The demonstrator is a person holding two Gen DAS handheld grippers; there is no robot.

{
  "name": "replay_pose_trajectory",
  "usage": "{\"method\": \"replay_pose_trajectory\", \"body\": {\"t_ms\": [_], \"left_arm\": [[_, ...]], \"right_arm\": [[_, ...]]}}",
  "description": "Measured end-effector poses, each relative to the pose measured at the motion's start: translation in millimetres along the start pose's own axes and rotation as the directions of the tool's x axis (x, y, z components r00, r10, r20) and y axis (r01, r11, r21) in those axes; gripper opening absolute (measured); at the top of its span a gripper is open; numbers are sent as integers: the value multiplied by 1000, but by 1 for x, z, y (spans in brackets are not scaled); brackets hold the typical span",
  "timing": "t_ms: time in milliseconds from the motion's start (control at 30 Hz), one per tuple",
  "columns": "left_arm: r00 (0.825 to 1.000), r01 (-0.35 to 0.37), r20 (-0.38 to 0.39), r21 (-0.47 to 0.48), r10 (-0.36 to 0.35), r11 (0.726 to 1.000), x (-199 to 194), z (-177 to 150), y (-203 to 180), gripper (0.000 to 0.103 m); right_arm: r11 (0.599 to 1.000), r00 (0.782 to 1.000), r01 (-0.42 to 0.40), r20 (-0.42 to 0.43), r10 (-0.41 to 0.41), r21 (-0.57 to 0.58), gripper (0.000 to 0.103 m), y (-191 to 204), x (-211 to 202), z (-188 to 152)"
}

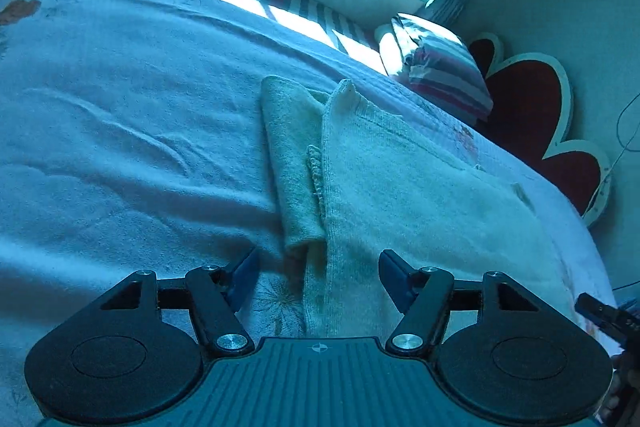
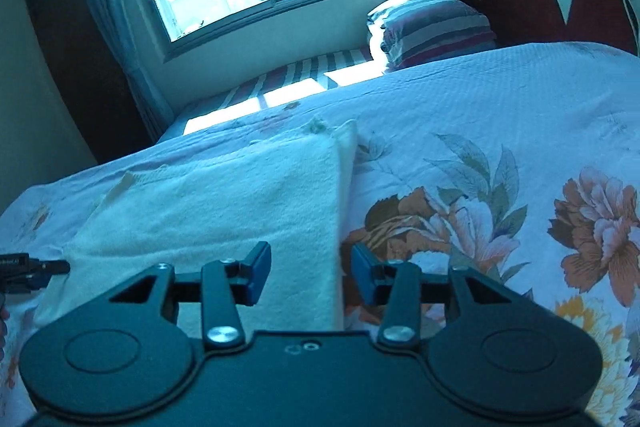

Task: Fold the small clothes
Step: 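Move the left tool to the side edge of the folded sweater, then close the left tool on the sweater side edge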

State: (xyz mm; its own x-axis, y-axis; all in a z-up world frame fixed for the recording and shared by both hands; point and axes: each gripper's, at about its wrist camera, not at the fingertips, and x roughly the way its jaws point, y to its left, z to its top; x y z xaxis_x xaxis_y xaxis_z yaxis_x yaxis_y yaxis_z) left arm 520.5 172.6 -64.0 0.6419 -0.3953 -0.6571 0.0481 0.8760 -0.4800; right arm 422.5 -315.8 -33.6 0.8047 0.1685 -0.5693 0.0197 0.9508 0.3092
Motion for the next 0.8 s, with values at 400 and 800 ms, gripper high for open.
{"method": "replay_pose_trajectory", "body": {"t_ms": [400,800], "left_arm": [[938,325,-83,-127,-336,937,58,28,33,65],[925,354,-105,-110,-365,929,82,33,39,21]], "right_arm": [[984,997,60,29,-66,168,51,-24,-6,12],[943,978,180,54,-203,280,51,-33,-18,13]]}}
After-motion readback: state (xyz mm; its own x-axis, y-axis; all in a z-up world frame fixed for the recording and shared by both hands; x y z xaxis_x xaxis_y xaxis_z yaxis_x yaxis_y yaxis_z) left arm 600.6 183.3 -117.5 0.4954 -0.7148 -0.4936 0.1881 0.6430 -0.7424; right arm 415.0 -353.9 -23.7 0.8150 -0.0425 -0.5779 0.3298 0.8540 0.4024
